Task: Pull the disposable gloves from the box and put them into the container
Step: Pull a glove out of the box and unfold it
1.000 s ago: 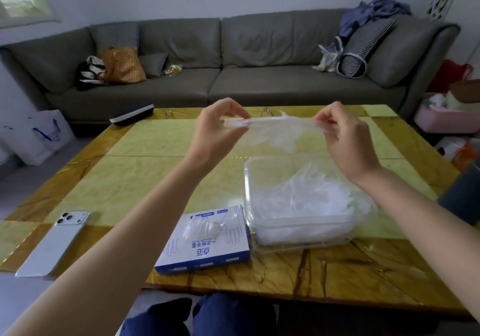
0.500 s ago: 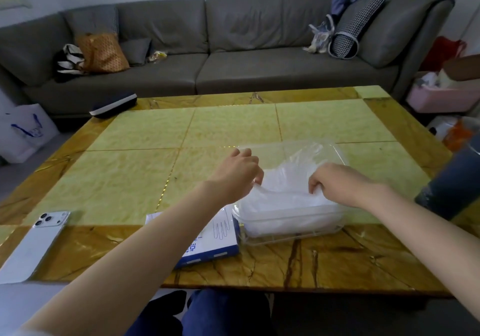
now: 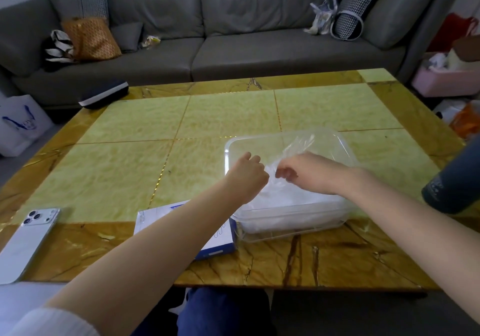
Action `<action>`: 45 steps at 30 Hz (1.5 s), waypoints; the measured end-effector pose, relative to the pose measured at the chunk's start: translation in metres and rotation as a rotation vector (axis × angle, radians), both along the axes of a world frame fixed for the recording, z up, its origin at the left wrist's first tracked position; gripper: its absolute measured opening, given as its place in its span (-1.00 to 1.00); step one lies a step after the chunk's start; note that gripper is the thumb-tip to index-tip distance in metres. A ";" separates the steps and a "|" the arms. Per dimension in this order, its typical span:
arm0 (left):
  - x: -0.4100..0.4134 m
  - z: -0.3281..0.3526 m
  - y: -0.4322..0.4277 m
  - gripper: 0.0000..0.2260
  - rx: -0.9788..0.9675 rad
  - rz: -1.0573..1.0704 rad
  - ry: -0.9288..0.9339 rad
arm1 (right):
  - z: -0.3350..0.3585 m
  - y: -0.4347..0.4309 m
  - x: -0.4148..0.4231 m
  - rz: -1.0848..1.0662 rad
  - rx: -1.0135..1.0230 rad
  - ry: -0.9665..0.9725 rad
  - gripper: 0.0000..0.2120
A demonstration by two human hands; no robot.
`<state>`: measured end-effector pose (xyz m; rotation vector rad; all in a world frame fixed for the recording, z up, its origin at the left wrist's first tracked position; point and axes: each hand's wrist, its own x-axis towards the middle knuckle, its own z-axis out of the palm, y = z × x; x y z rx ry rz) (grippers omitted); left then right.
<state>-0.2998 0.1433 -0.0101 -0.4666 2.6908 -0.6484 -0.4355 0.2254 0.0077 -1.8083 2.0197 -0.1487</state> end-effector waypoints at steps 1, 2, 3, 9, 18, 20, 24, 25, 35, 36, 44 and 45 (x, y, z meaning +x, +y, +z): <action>-0.001 -0.002 0.000 -0.79 -0.008 0.007 -0.028 | -0.007 -0.004 -0.002 0.016 0.094 0.058 -0.71; -0.001 -0.004 -0.001 -0.79 -0.008 0.022 -0.067 | -0.014 -0.007 -0.005 0.021 0.180 0.115 -0.67; -0.001 -0.006 -0.003 -0.78 -0.003 0.038 -0.113 | -0.019 -0.009 -0.008 0.024 0.244 0.162 -0.63; -0.013 -0.003 -0.006 -0.72 0.174 0.175 -0.131 | -0.027 -0.014 -0.011 0.062 0.355 0.219 -0.45; -0.024 -0.021 0.007 -0.70 0.492 0.419 0.089 | -0.038 -0.018 -0.014 0.063 0.350 0.222 -0.40; -0.022 -0.028 0.006 -0.60 0.492 0.412 0.034 | -0.040 -0.018 -0.015 0.067 0.349 0.223 -0.39; -0.021 -0.032 0.005 -0.45 0.485 0.444 -0.003 | -0.040 -0.018 -0.018 0.059 0.362 0.263 -0.41; -0.020 -0.032 0.006 -0.42 0.490 0.456 -0.005 | -0.039 -0.017 -0.019 0.047 0.368 0.266 -0.41; -0.010 -0.009 0.007 -0.50 0.378 0.370 -0.024 | -0.001 -0.003 0.001 0.037 0.324 0.324 -0.57; -0.007 -0.004 0.008 -0.53 0.311 0.334 0.019 | 0.005 -0.002 0.007 0.041 0.274 0.335 -0.60; 0.094 0.011 0.005 -0.76 0.300 0.372 0.995 | 0.008 0.003 0.089 0.144 -0.507 0.114 -0.65; 0.112 0.005 0.003 -0.76 0.299 0.455 0.998 | 0.005 0.002 0.100 0.175 -0.539 0.094 -0.64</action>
